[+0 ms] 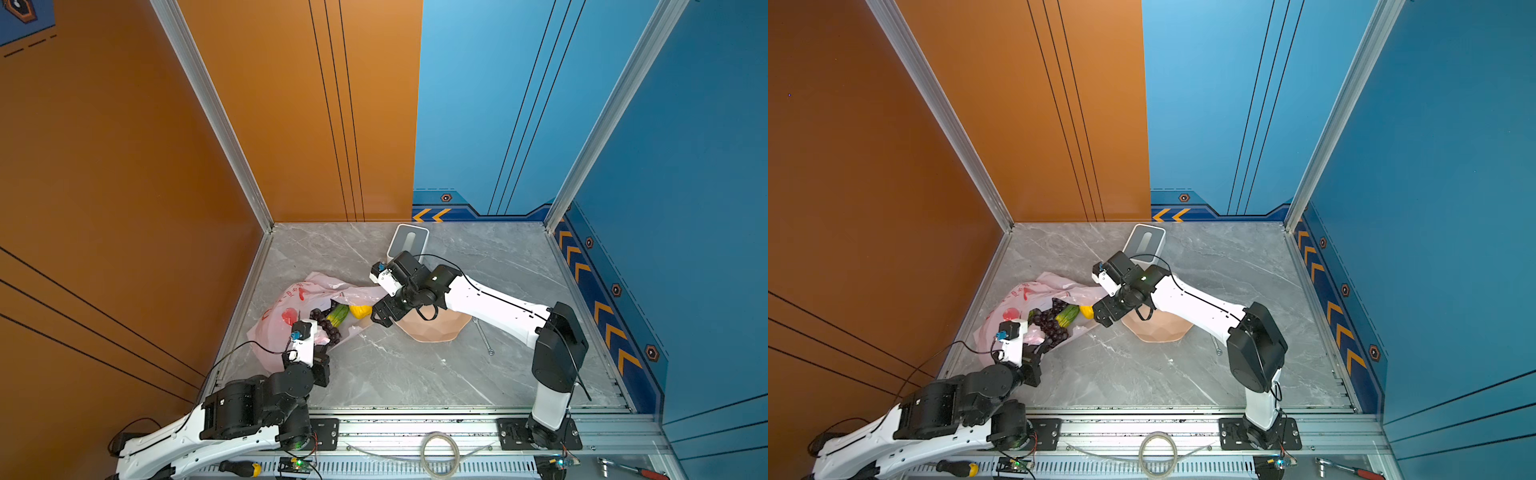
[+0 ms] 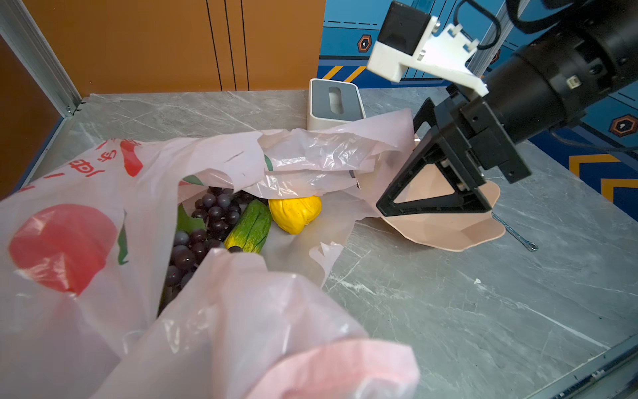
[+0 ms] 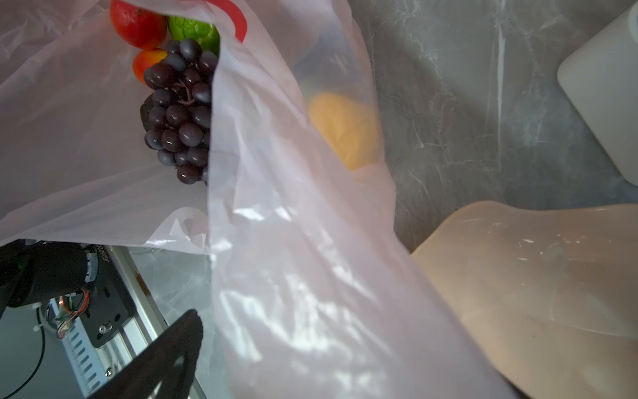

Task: Place the fruits into the plastic bag
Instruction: Shake the plastic bag at the center of the table.

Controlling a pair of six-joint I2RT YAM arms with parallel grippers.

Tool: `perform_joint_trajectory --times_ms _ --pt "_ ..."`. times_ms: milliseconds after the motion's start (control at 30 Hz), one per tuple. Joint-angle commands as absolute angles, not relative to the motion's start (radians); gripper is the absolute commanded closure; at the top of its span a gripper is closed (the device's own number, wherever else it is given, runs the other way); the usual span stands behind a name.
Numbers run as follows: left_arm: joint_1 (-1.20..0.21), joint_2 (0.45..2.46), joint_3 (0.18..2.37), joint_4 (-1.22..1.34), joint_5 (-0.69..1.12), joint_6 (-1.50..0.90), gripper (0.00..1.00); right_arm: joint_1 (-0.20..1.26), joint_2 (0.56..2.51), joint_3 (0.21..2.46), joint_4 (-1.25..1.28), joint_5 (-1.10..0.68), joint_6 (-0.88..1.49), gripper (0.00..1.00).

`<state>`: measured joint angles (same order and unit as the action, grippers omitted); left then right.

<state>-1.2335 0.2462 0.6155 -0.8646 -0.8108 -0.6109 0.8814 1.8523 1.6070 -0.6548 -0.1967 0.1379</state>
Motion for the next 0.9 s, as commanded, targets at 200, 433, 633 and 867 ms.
perform_joint_trajectory --times_ms 200,433,633,867 --pt "-1.247 0.229 0.616 -0.878 -0.848 -0.627 1.0 0.882 1.877 1.689 -0.675 0.112 0.181 0.1" --pt "-1.256 0.219 0.618 -0.887 -0.858 -0.633 1.0 0.876 1.919 1.739 -0.678 0.052 0.2 0.2" --pt "-1.264 0.209 0.615 -0.891 -0.87 -0.638 1.0 0.881 1.893 1.666 -0.648 -0.025 0.231 0.33" --pt "-1.269 0.213 0.617 -0.894 -0.873 -0.64 1.0 0.881 1.841 1.601 -0.578 -0.068 0.276 0.83"
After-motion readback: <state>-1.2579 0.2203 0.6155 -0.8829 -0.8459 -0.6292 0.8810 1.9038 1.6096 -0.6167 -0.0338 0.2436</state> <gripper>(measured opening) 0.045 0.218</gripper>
